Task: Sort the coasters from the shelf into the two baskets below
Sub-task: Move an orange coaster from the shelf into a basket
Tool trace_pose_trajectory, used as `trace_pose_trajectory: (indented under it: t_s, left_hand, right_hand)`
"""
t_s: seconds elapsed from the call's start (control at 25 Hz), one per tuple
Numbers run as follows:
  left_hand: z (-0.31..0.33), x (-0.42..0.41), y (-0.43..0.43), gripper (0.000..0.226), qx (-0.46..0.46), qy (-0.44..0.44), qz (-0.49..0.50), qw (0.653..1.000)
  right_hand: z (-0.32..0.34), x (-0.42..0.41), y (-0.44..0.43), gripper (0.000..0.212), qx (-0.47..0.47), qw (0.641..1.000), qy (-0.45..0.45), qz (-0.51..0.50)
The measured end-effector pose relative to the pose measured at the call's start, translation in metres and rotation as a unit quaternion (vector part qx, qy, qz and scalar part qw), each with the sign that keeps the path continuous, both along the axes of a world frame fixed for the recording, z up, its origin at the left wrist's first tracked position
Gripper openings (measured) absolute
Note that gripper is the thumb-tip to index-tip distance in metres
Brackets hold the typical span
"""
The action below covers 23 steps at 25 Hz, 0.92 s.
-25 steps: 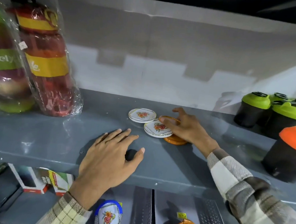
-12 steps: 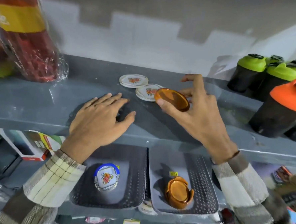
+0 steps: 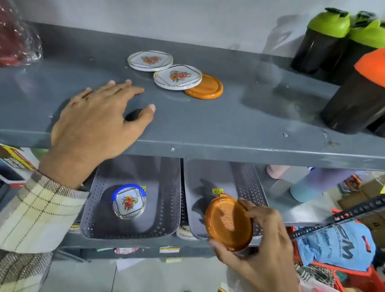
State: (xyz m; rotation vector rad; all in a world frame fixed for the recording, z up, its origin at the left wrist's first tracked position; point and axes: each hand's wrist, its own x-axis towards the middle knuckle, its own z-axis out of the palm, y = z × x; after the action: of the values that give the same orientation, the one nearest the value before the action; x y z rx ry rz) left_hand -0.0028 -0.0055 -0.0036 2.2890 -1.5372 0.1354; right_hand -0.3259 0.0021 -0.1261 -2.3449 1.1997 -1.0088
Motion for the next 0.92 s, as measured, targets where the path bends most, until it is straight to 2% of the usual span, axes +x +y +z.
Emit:
trace_pose_trajectory:
  t_s: [0.2,0.32,0.6,0.92]
  left_hand:
    - [0.001,-0.002,0.0,0.076,-0.012,0.004,0.011,1.0]
    - [0.001,0.001,0.001,0.074,-0.022,0.008,0.01,1.0]
    - [0.0,0.002,0.002,0.072,-0.024,0.014,0.008,1.0]
    - [0.004,0.0,0.005,0.073,-0.012,0.02,0.008,1.0]
  right_hand:
    - [-0.084,0.002,-0.049,0.075,0.158,0.981,0.07,-0.084]
    - [-0.115,0.009,-0.075,0.077,0.217,0.963,0.104,-0.12]
    - [-0.146,0.008,-0.089,0.073,0.219,0.96,0.107,-0.14]
    - [-0.142,0.021,-0.09,0.077,0.219,0.944,0.186,-0.162]
